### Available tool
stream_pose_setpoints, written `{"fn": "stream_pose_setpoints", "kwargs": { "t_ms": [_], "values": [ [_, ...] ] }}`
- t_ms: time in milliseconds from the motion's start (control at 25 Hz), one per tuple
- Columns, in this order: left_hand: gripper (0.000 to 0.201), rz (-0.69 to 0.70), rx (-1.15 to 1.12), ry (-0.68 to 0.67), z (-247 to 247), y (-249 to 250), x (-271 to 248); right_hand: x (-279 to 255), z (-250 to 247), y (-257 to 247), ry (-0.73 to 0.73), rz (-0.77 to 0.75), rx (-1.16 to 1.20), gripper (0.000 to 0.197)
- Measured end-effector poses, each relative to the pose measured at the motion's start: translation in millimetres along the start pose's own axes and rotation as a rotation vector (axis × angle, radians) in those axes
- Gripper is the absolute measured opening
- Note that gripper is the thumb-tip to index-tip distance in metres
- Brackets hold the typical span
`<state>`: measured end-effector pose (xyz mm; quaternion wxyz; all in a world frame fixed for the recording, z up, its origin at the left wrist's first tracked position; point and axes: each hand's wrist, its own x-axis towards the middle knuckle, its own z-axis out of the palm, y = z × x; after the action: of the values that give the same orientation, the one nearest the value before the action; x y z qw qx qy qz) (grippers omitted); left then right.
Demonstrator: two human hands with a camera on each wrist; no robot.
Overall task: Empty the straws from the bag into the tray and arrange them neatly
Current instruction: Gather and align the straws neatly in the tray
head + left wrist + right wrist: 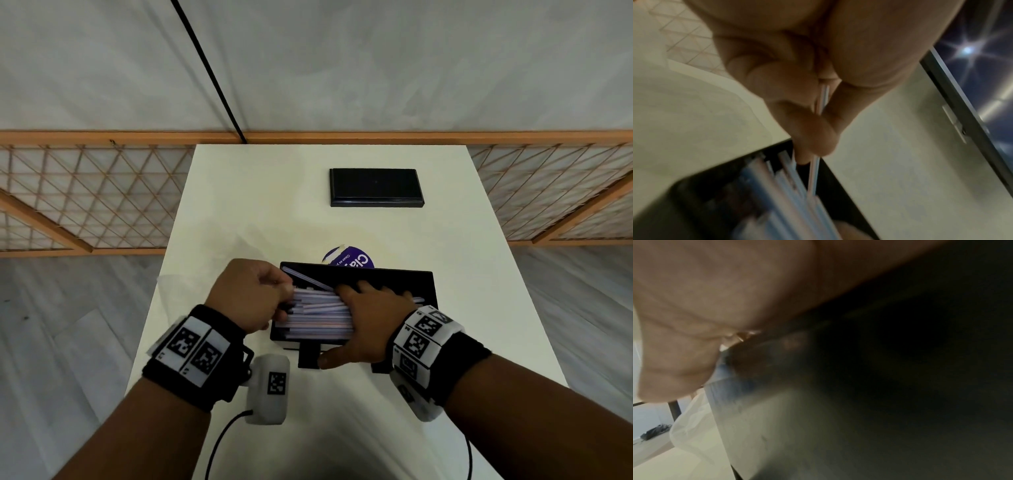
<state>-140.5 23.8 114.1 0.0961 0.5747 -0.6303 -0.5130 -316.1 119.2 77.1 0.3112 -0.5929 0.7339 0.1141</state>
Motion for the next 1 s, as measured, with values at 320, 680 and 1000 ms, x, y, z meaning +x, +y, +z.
{"fn": "stream_pose_setpoints", "kwargs": {
  "t_ms": [320, 680, 1000],
  "values": [
    [0.011, -0.064, -0.072, -0.071, -10, -15, 8, 5, -1, -7, -0.006, -0.035, 0.000, 0.115],
    [0.038, 0.226, 0.385, 0.108, 11, 0, 3, 4, 1, -1, -0.019, 0.033, -0.042, 0.127],
    [0.026, -0.288, -0.693, -0.067, 35, 35, 0, 5, 1, 0, -0.031, 0.060, -0.117, 0.126]
  ]
}}
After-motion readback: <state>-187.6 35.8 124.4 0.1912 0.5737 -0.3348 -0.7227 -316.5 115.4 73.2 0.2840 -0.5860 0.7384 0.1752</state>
